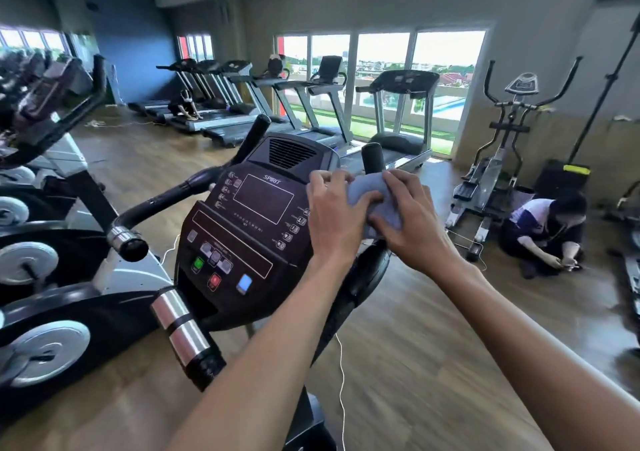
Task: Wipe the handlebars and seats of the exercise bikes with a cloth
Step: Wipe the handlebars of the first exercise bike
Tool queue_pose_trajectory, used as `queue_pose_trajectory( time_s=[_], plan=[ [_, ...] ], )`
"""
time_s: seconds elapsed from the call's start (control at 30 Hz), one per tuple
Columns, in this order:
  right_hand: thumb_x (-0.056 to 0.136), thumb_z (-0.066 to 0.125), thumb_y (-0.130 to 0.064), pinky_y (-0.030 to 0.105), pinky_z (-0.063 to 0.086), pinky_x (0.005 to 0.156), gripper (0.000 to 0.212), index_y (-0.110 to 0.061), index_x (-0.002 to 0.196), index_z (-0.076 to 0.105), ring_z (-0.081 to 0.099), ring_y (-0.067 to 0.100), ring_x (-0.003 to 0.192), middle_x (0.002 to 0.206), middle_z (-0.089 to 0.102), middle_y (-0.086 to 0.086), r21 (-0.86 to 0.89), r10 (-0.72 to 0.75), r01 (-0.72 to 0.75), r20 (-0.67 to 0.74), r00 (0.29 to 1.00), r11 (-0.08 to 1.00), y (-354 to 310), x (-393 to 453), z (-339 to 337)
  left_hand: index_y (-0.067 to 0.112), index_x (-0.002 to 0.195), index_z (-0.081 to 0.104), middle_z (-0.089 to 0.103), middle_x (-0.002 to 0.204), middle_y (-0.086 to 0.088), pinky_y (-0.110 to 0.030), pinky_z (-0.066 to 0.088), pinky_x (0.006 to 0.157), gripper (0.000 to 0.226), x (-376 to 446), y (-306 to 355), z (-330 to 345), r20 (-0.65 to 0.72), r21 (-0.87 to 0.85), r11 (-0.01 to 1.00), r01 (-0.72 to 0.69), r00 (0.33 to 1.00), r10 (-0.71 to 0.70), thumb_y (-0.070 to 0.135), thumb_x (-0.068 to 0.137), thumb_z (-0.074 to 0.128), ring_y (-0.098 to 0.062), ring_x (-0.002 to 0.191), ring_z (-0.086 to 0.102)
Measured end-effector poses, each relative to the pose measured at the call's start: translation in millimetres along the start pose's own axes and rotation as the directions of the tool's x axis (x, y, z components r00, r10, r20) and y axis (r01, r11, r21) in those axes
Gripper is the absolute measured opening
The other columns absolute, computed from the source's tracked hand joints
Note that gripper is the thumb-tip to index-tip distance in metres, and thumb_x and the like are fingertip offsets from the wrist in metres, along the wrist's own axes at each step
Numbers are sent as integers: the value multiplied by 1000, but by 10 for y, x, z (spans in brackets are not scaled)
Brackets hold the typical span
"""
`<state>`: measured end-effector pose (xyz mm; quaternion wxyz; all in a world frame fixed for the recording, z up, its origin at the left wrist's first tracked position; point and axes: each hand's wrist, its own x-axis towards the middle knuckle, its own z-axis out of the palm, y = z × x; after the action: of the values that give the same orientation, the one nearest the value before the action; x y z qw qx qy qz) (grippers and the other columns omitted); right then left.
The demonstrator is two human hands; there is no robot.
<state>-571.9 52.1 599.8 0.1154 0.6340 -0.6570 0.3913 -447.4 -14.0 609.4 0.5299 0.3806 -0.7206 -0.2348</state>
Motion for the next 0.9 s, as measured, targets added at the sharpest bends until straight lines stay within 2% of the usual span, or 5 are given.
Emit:
queue_pose_trajectory(
  time_s=[0.13, 0.27, 0.43, 0.57, 0.9],
  plan=[
    [84, 59, -23, 27, 34, 112, 64, -14, 147, 53, 39, 20, 130, 142, 49, -1, 173, -6, 0, 33, 999, 985, 92, 116, -19, 3, 156, 35, 36, 151, -14, -36, 32, 113, 64, -103, 130, 219, 85, 8, 994, 107, 991, -107, 39, 105, 51, -31, 140, 36],
    [71, 47, -15, 32, 45, 103, 62, -19, 130, 67, 58, 14, 123, 132, 67, 0, 662, 161, -198, 117, 980, 723, 233, 404, -312, 2, 159, 12, 12, 160, -20, -44, 17, 122, 102, -89, 265, 538, 85, 48, 971, 236, 967, -239, 71, 94, 50, -36, 145, 14],
    [96, 31, -61, 39, 34, 117, 67, -22, 143, 58, 50, 11, 135, 147, 57, -4, 348, 191, -295, 302, 934, 890, 149, 963, -314, 0, 152, 30, 32, 151, -26, -45, 35, 114, 88, 167, 237, 745, -103, 197, 968, 155, 985, -137, 44, 88, 73, -41, 131, 37],
    [112, 26, -40, 32, 38, 92, 48, -12, 132, 61, 56, 21, 117, 124, 63, 2, 201, 110, -172, 285, 952, 964, 125, 1023, -195, -3, 142, 45, 48, 135, -28, -49, 46, 103, 84, 108, 181, 795, -144, 308, 950, 59, 989, -15, 29, 76, 84, -41, 114, 49],
    [110, 27, -48, 25, 43, 104, 48, -30, 134, 64, 59, 6, 121, 131, 67, -7, 393, 88, -214, 315, 945, 894, 330, 1064, -184, -6, 159, 7, 28, 151, -25, -42, 35, 110, 98, 445, 280, 626, 29, 338, 941, 22, 999, -34, 35, 95, 69, -39, 130, 34]
  ],
)
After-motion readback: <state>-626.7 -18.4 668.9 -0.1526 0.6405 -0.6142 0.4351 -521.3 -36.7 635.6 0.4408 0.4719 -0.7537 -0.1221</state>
